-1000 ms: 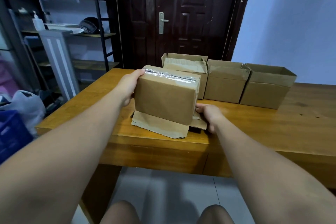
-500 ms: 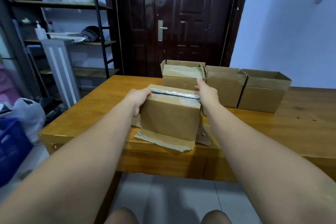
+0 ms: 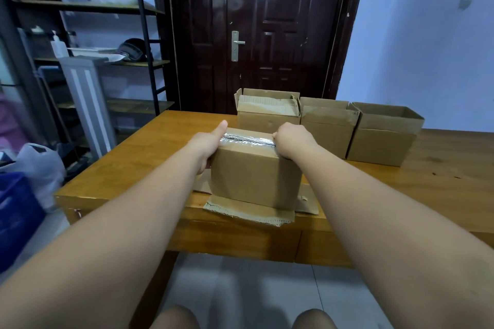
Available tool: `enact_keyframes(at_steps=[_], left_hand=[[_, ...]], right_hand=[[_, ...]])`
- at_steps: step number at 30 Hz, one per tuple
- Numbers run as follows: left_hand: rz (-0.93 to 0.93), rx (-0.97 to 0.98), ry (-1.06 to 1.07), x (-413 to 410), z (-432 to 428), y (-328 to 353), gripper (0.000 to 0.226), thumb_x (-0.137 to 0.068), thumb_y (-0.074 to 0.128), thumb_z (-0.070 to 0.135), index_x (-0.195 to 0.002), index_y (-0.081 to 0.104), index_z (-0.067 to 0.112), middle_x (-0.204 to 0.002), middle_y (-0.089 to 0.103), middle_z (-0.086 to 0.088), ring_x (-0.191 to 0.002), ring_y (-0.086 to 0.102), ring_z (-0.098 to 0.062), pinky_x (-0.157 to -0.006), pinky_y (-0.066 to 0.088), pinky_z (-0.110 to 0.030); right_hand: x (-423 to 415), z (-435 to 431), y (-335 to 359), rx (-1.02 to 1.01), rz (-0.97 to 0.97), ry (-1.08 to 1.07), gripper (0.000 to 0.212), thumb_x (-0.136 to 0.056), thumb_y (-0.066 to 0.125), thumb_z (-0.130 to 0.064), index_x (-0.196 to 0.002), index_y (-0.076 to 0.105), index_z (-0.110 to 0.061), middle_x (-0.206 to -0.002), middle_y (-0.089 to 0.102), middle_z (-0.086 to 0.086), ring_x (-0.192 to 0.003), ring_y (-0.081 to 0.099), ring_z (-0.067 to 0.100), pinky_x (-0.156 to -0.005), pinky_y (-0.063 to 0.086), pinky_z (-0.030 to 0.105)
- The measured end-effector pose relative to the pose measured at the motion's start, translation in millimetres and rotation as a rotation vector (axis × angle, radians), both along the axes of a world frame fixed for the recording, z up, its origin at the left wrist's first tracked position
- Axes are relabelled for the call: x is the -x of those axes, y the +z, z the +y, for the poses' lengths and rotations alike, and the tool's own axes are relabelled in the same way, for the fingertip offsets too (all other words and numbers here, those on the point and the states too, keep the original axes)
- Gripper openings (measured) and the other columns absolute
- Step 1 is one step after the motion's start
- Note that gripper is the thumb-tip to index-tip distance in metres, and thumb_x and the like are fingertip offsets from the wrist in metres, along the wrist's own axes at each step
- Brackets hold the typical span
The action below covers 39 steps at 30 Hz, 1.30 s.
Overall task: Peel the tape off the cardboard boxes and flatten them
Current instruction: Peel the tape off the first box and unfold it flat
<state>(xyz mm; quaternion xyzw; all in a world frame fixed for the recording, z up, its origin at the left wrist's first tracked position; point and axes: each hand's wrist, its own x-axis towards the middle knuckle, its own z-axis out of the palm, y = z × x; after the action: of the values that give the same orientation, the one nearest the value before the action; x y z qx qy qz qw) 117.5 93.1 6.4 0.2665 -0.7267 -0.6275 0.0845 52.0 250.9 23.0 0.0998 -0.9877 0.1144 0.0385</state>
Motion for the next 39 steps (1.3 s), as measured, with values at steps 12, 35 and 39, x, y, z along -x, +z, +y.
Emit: enact_keyframes(at_steps=[12,35,39], left_hand=[[0.011,0.080,-0.001,4,5,1,0.046,-0.096,0.050,0.042,-0.122,0.055,0.004,-0.114,0.058,-0.011,-0.097,0.054,-0.026,-0.086,0.047,-0.036],[-0.014,0.379,0.082,10,11,4,0.039,-0.096,0.054,0.029,-0.120,0.056,-0.002,-0.117,0.060,-0.016,-0.103,0.056,-0.030,-0.077,0.041,-0.035],[0.008,0.379,0.118,10,9,2,0.039,-0.094,0.057,0.030,-0.117,0.056,-0.002,-0.117,0.060,-0.018,-0.103,0.057,-0.032,-0.081,0.045,-0.036]], right_hand=[[-3,9,-11,0.279,0.085,-0.035,0.036,-0.096,0.039,-0.031,-0.112,0.061,-0.007,-0.109,0.062,0.014,-0.083,0.052,0.030,-0.069,0.042,0.033],[-6,32,-10,0.515,-0.151,-0.264,0.054,-0.096,0.047,-0.049,-0.118,0.057,-0.001,-0.113,0.064,0.015,-0.086,0.057,0.028,-0.069,0.045,0.033],[-4,28,-9,0.463,-0.125,-0.267,0.051,-0.097,0.047,-0.047,-0.118,0.057,-0.001,-0.116,0.063,0.017,-0.096,0.060,0.031,-0.073,0.044,0.033]])
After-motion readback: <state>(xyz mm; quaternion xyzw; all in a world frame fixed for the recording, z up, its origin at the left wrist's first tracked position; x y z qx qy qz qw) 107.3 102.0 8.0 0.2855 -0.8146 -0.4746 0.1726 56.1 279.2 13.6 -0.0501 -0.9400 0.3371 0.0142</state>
